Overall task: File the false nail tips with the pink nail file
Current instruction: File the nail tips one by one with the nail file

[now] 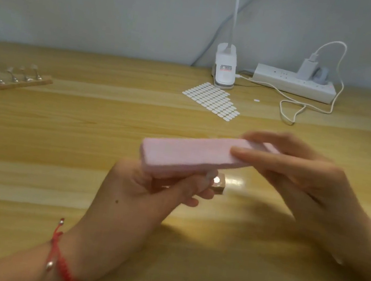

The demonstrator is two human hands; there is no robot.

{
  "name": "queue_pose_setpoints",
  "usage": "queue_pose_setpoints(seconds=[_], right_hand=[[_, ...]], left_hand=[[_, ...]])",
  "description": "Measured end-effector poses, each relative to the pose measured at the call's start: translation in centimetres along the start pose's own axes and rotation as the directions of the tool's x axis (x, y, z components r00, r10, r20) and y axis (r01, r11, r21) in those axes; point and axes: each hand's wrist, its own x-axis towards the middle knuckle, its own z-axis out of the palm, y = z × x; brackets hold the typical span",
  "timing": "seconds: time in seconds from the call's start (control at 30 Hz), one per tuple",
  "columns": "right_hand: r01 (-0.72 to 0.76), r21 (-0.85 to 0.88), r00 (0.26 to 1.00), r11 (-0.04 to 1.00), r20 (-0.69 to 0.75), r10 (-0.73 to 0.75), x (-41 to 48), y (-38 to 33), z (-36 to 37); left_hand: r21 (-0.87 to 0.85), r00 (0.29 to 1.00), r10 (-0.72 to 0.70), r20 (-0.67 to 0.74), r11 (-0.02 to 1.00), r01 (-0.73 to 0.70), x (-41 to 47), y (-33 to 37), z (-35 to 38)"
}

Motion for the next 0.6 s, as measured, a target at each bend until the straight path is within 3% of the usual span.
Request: queue_pose_setpoints(seconds=[0.07, 0.13, 0.3, 0.4, 0.6], right_hand=[[-0.125, 0.062, 0.986, 0.990, -0.104, 0.131, -0.1, 1.2, -1.9], [-0.210, 0.147, 0.955, 0.967, -0.181, 0.235, 0.0, 1.8, -3.0], [-0.281, 0.511, 0.905, 0.812, -0.140, 0.402, 0.3, 1.1, -3.2], [-0.295, 0.451, 0.918, 0.842, -0.112, 0.381, 0.4, -0.5, -2.1], [-0.233, 0.150, 0.872, 0.961, -0.406, 0.275, 2.0, -2.1, -1.9]], left_hand=[[-0.068, 0.996, 0.015, 0.085, 0.998, -0.009, 0.3, 0.5, -0.3], [-0.157, 0.993, -0.068, 0.092, 0.984, 0.082, 0.4, 0.3, -0.8], [-0.337, 0.948, -0.228, 0.221, 0.895, 0.293, 0.8, -0.5, -1.4], [-0.341, 0.901, -0.254, 0.351, 0.862, 0.375, 0.9, -0.5, -1.3], [-0.279, 0.848, -0.271, 0.455, 0.861, 0.424, 1.1, -0.4, -1.3]])
